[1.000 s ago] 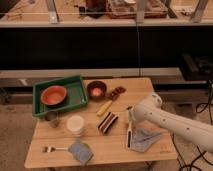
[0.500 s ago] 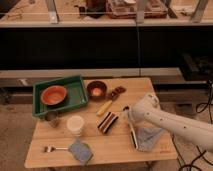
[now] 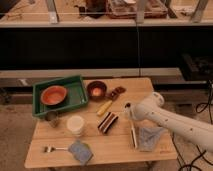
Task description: Place brush in purple bowl
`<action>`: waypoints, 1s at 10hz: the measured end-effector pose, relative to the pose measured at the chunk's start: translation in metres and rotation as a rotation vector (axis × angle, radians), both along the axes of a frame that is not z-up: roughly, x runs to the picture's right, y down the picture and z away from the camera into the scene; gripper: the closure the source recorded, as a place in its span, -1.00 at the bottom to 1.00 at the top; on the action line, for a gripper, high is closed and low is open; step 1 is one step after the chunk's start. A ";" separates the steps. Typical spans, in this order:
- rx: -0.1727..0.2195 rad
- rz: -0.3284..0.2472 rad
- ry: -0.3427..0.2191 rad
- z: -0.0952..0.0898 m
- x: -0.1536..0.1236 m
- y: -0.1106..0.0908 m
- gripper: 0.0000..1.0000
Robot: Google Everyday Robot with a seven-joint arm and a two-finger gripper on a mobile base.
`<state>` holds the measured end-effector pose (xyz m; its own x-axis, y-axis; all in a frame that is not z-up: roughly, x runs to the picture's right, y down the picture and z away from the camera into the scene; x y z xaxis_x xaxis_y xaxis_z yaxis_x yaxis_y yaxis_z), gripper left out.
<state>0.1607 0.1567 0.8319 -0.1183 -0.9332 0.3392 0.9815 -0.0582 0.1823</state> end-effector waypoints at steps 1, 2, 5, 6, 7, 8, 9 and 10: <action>0.027 -0.014 -0.010 -0.008 -0.001 -0.011 1.00; 0.049 -0.051 -0.025 -0.013 -0.005 -0.024 1.00; 0.069 -0.190 -0.072 0.004 -0.011 -0.058 1.00; 0.073 -0.223 -0.096 0.014 -0.014 -0.070 1.00; 0.078 -0.242 -0.114 0.020 -0.016 -0.079 1.00; 0.096 -0.279 -0.147 0.027 -0.017 -0.094 1.00; 0.116 -0.310 -0.176 0.026 -0.019 -0.105 1.00; 0.136 -0.344 -0.198 0.024 -0.021 -0.111 1.00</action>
